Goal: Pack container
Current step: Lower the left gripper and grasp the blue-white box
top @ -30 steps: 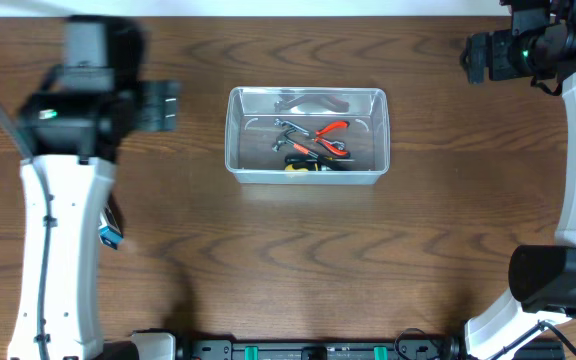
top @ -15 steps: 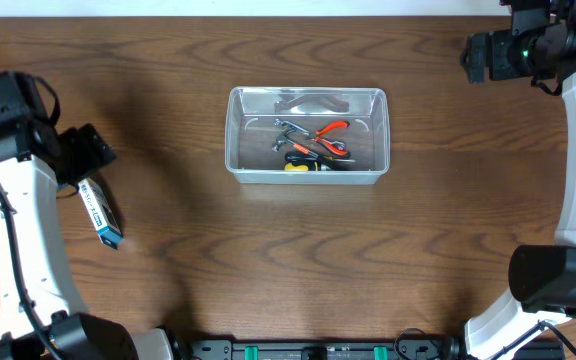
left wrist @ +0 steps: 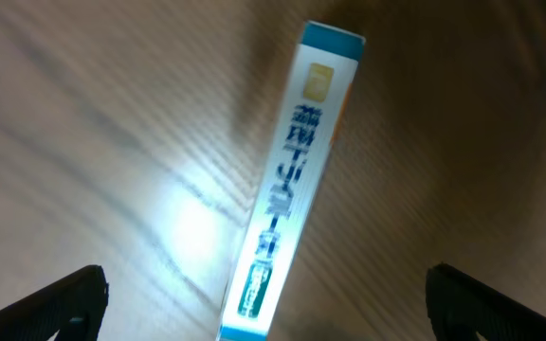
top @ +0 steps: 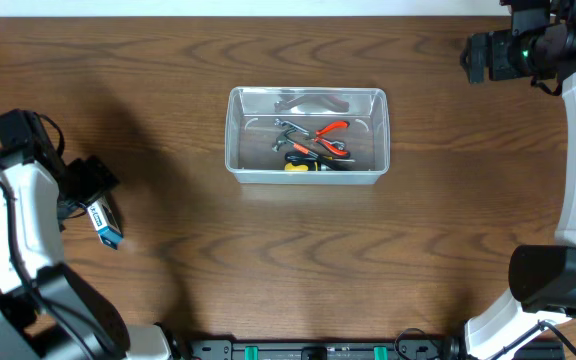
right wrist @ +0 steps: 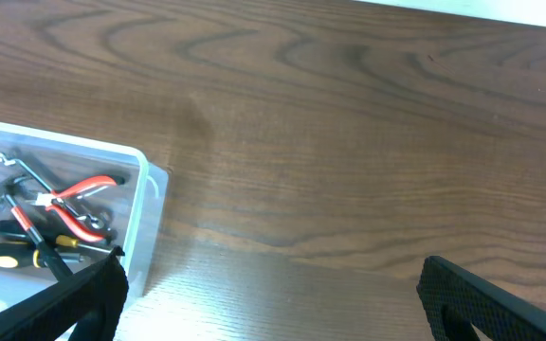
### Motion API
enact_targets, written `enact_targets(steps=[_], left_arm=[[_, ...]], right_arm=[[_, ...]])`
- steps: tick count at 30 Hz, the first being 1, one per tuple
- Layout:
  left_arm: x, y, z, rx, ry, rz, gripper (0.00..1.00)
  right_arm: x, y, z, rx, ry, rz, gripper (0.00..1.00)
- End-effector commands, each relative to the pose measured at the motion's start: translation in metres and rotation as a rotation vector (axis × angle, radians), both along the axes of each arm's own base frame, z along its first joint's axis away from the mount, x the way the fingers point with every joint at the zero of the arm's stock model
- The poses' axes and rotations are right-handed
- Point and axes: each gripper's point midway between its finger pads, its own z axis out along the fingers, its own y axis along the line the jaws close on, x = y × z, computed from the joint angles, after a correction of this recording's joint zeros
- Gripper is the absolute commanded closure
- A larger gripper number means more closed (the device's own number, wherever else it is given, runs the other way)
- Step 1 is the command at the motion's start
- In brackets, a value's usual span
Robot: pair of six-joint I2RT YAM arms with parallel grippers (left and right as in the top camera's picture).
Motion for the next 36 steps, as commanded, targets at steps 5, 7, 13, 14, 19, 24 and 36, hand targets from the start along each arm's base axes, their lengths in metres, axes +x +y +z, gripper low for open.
enact_targets(steps=[5,7,13,14,19,24,36], left_arm=[[0.009,-0.013,-0.05,-0.128,0.062,-0.158,0.02],[0.01,-0.013,-0.06,-0.137,0.079,-0.171,0.02],[0.012,-0.011,-0.082,-0.153,0.106,-0.191,0.02],[0.012,-0.011,-0.084,-0.154,0.108,-0.191,0.02],[0.014,-0.01,-0.09,-0.155,0.109,-0.191,0.02],[0.014,-0.01,-0.093,-0.156,0.112,-0.191,0.02],[0.015,-0.009,-0.093,-0.153,0.108,-0.191,0.28]], right_arm=[[0.0,-0.002,0.002,-0.007,-0.004,0.002,0.01],[-0.001,-0.002,0.002,-0.007,-0.001,0.002,0.01],[-0.003,-0.002,0.001,-0.007,0.007,0.002,0.01],[-0.003,-0.002,0.0,-0.01,0.009,0.0,0.01],[-0.006,-0.006,-0.002,-0.026,0.024,-0.012,0.01],[-0.006,-0.006,-0.002,-0.026,0.026,-0.012,0.01],[-0.009,-0.005,-0.004,-0.024,0.04,-0.012,0.01]])
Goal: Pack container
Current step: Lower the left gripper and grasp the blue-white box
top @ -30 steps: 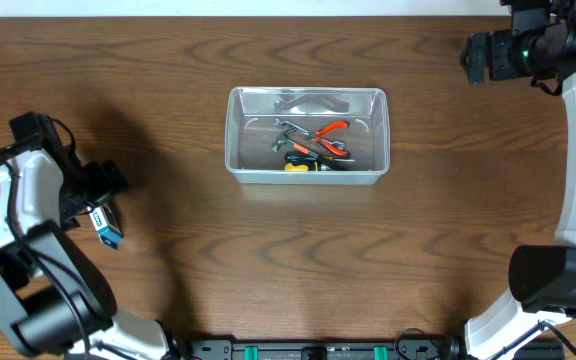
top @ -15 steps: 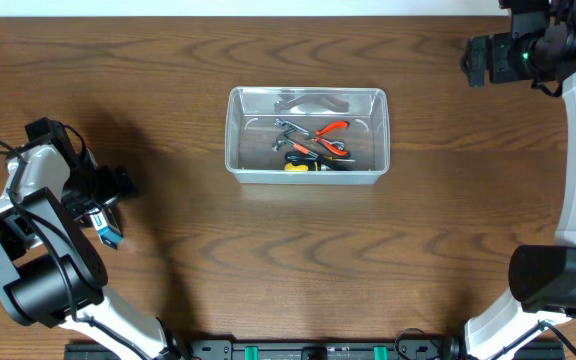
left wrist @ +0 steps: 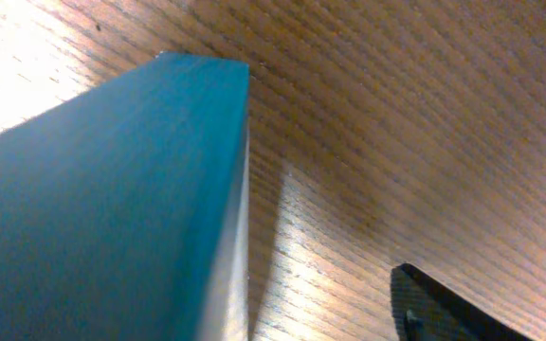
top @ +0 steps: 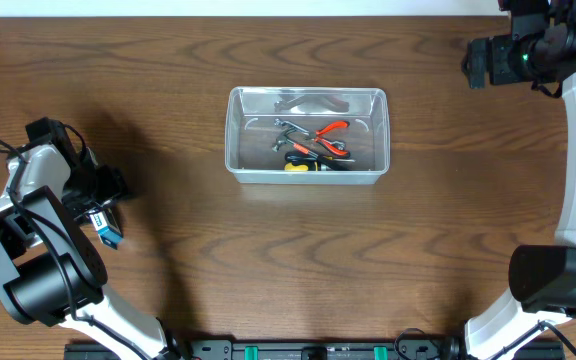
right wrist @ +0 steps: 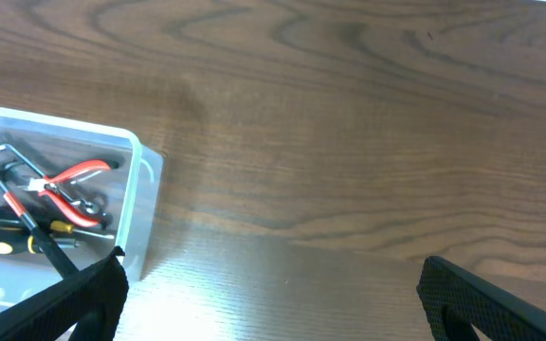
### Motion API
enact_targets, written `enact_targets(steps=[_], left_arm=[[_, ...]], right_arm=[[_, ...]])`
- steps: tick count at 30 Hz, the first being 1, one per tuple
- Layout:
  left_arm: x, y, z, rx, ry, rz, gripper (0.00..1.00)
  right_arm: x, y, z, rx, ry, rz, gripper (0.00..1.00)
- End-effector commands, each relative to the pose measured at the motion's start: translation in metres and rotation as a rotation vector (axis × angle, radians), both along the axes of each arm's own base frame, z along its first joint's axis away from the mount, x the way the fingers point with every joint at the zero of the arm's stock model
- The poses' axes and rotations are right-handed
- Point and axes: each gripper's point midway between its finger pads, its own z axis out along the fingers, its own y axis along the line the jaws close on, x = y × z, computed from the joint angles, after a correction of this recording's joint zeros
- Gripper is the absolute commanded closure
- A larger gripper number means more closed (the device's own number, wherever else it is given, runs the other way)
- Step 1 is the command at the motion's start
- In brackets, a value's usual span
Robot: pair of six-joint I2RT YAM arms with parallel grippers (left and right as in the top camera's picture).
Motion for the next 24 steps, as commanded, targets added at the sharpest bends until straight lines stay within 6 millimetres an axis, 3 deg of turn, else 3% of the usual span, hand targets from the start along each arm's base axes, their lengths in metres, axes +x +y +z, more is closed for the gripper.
enact_targets(steps=[1,3,13,24], left_arm=[[-0.0058,-0.0022,-0.0069,-0.016,0.024,-0.002,0.3],[-0.0058,-0.0022,-0.0069,-0.016,0.024,-0.002,0.3],[-0.0059,-0.0023,-0.007,-0.016,0.024,-0.002,0.54],[-0.0058,-0.0023,-0.0069,-0.016,0.024,-0.002,0.61]], right_arm=[[-0.0005,-0.0023,0.0019,-0.01,-0.003,0.0,0.01],[-0.0006,-0.0023,0.0019,-0.01,-0.003,0.0,0.01],[-0.0018,-0.0022,0.0012,-0.01,0.003,0.0,0.01],[-0.0022,-0.0021,0.0009,-0.009,0.005,0.0,0.01]])
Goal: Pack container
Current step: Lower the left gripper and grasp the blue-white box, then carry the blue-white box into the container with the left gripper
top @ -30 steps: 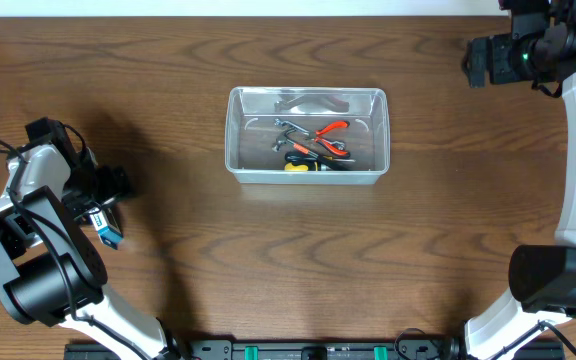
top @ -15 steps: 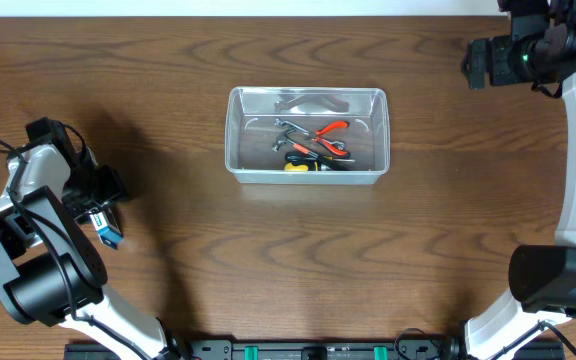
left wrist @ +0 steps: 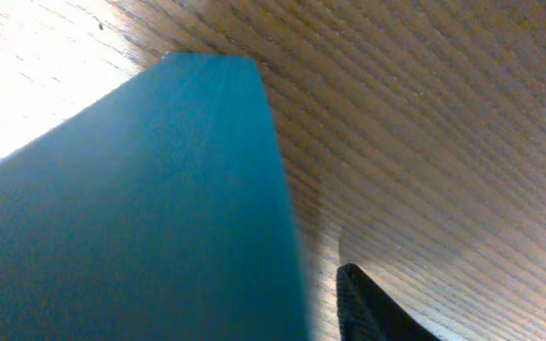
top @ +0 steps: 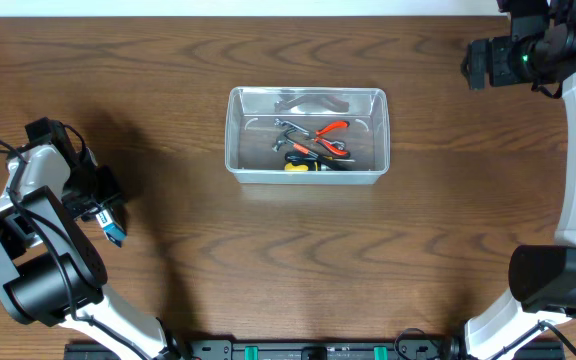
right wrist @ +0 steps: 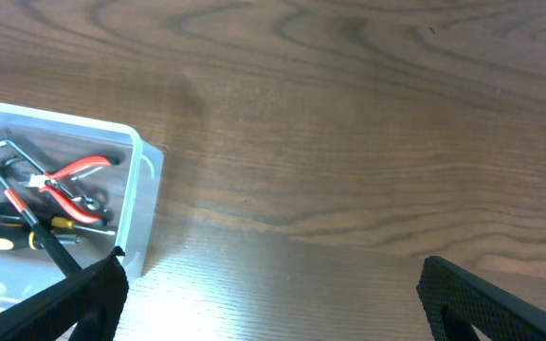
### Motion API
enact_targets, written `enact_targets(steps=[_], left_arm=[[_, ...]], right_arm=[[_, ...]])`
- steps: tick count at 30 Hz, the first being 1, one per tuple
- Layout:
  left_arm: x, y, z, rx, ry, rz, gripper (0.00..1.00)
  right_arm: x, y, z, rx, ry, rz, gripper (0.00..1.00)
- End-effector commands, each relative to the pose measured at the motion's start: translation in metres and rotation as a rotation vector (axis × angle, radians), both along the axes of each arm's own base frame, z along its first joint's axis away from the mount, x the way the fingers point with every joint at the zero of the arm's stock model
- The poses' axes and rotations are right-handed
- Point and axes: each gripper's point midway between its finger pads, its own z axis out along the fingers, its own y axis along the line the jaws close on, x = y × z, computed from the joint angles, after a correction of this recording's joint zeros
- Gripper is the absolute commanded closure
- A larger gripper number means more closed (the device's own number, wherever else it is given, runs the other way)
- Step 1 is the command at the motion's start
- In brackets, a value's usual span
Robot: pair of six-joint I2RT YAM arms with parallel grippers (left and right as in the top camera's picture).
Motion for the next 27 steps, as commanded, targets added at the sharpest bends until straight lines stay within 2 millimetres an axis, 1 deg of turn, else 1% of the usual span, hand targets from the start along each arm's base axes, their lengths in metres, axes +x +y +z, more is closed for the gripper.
enact_targets(steps=[1,3,6,9,11,13,14,15,16,20,22,24,27], left_arm=[[-0.006,-0.002,-0.007,-0.016,0.024,-0.003,0.63],[-0.006,-0.002,-0.007,-0.016,0.023,-0.003,0.66],[-0.005,-0.002,-0.007,-0.015,0.021,-0.002,0.76],[-0.004,-0.002,-0.004,-0.012,0.014,0.011,0.78],[-0.003,-0.001,0.003,-0.007,0.004,0.024,0.8],[-0.001,0.0,0.015,0.0,-0.008,0.028,0.81],[0.001,0.0,0.023,0.004,-0.019,0.03,0.82],[0.003,0.0,0.034,0.012,-0.033,0.026,0.86],[0.004,0.0,0.043,0.019,-0.047,0.022,0.87],[0.012,-0.012,0.097,0.061,-0.128,-0.057,0.92],[0.017,-0.027,0.131,0.092,-0.183,-0.161,0.93],[0.023,-0.043,0.158,0.119,-0.235,-0.256,0.94],[0.036,-0.079,0.197,0.17,-0.337,-0.468,0.94]], right_arm=[[0.0,-0.002,0.002,-0.01,-0.004,0.0,0.01],[0.0,-0.002,0.002,-0.01,-0.004,0.0,0.01],[0.0,-0.002,0.002,-0.01,-0.004,0.0,0.01],[0.0,-0.002,0.002,-0.01,-0.005,0.0,0.01],[0.0,-0.002,0.002,-0.01,-0.005,0.0,0.01],[0.0,-0.002,0.002,-0.01,-0.004,0.0,0.01],[0.0,-0.002,0.002,-0.01,-0.004,0.0,0.01],[0.0,-0.002,0.002,-0.01,-0.004,0.0,0.01],[0.0,-0.002,0.002,-0.01,-0.004,0.0,0.01],[0.0,-0.002,0.002,-0.01,-0.005,0.0,0.01],[0.0,-0.002,0.002,-0.01,-0.005,0.0,0.01],[0.0,-0.001,0.002,-0.009,-0.005,0.002,0.01],[0.0,0.0,0.002,-0.009,-0.005,0.006,0.01]])
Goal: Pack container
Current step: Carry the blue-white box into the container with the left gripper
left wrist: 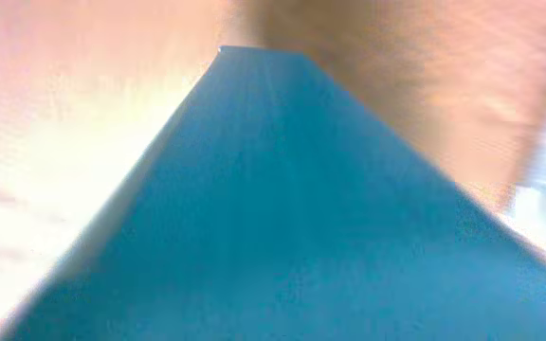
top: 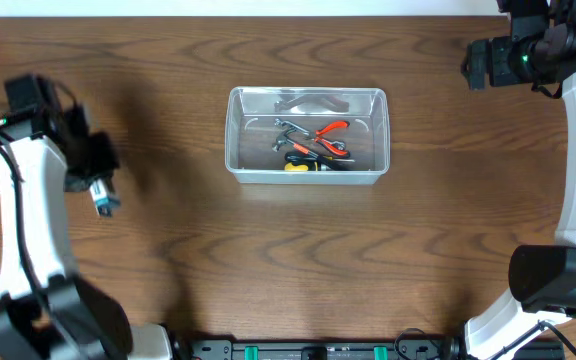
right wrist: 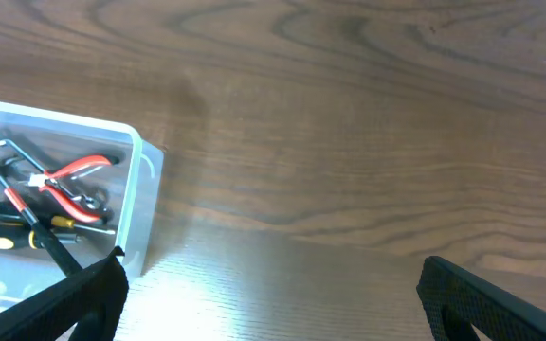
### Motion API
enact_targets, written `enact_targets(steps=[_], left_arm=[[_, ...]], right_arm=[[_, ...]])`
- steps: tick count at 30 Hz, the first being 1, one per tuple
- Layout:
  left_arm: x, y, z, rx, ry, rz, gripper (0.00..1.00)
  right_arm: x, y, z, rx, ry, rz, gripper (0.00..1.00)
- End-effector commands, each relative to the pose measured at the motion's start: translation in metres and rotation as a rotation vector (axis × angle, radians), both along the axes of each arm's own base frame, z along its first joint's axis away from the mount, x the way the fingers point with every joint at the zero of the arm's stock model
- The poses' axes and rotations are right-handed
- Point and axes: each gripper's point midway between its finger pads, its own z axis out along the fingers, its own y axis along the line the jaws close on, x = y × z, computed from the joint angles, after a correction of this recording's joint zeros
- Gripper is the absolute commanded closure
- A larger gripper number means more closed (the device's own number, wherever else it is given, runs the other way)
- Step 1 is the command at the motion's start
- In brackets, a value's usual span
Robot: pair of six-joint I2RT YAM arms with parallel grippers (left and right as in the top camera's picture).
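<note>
A clear plastic container (top: pixel 306 93) stands mid-table holding red-handled pliers (top: pixel 332 128), a yellow-handled tool (top: pixel 296 165) and other small tools. It also shows at the left of the right wrist view, container (right wrist: pixel 145 204). My left gripper (top: pixel 97 184) is shut on a small blue-and-white box (top: pixel 105 203), held left of the container. The box's teal face (left wrist: pixel 282 218) fills the left wrist view and hides the fingers. My right gripper (right wrist: pixel 273 303) stands open, high at the far right, with nothing in it.
Dark wood tabletop (top: pixel 298 260) all round. The left arm (top: pixel 18 190) runs down the left edge, the right arm down the right edge. A black rail (top: pixel 308 350) lies along the front edge.
My left gripper has moved away from the front edge with the box in it, and the box now sits farther up the table. The right arm has not moved.
The box lay flat on the table at the left with my left gripper open above it. Then the gripper was down around the box, close on its teal face. Now it holds the box farther back. The right gripper stayed open throughout.
</note>
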Motion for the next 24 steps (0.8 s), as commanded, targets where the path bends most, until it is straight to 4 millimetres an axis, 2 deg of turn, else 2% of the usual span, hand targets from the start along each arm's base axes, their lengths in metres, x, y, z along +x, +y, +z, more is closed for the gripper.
enact_targets(steps=[1,4,8,10,12,15,19,24], left_arm=[[0.015,-0.044,0.042,0.092,-0.114,-0.308,0.94],[0.026,-0.092,0.059,0.177,-0.194,-0.623,0.94],[0.038,-0.158,0.063,0.299,-0.278,-1.057,0.94],[0.044,-0.182,0.064,0.353,-0.321,-1.21,0.94],[0.053,-0.205,0.065,0.394,-0.373,-1.313,0.94],[0.069,-0.236,0.064,0.42,-0.448,-1.376,0.94],[0.085,-0.265,0.043,0.412,-0.465,-1.425,0.94],[0.086,-0.289,-0.013,0.356,-0.354,-1.499,0.94]], right_arm=[[0.0,0.001,0.002,-0.009,-0.006,0.007,0.01],[0.0,0.001,0.002,-0.009,-0.006,0.007,0.01],[-0.001,0.001,0.002,-0.009,-0.001,0.008,0.01],[-0.001,0.001,0.001,-0.008,0.002,0.008,0.01],[-0.002,0.001,0.001,-0.009,0.003,0.008,0.01],[-0.002,0.001,0.001,-0.009,0.003,0.008,0.01],[-0.002,0.001,0.001,-0.009,0.003,0.008,0.01],[-0.002,0.001,0.001,-0.009,0.004,0.008,0.01]])
